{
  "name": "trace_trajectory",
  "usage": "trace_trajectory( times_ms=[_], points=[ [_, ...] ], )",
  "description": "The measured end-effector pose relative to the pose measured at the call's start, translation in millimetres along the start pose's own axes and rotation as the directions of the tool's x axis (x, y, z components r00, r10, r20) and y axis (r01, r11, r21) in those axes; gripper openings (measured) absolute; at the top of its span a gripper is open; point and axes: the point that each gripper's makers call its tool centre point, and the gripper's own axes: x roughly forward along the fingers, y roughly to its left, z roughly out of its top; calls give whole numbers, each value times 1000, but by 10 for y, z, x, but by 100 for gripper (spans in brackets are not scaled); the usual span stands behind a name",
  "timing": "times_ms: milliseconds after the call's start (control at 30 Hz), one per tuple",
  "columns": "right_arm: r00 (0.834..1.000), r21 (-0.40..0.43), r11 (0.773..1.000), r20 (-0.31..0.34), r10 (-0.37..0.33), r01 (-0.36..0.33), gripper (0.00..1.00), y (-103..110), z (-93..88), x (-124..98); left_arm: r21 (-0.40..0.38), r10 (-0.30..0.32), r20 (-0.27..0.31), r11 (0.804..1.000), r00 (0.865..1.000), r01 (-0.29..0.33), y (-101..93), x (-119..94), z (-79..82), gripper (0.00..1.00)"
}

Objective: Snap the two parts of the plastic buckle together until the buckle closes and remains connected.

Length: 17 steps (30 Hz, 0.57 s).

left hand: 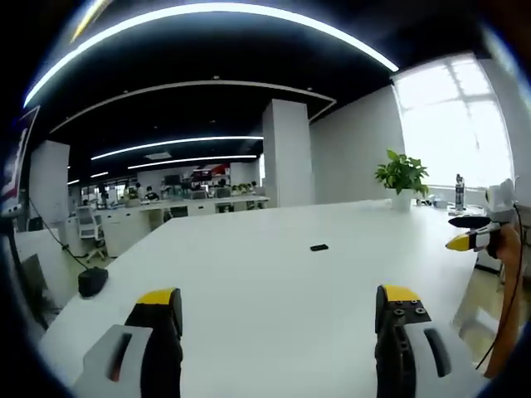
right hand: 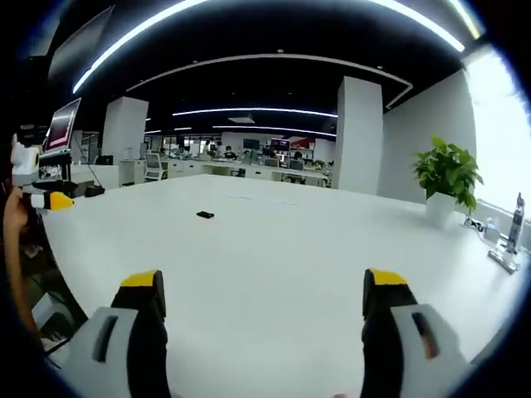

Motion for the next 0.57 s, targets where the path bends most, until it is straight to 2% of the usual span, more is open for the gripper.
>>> trace_trajectory(
  times_ms=[333, 567],
  points=[
    [999, -7, 1000, 20, -30, 30, 99, -21, 48, -93, 0, 6, 5, 1000, 1000, -6, 4, -34, 10, 98],
    [1000, -9, 1000, 24, -12, 13, 99, 20, 53, -89, 5, -4, 19, 1000, 1000, 4, -31, -53, 48, 98]
  ],
)
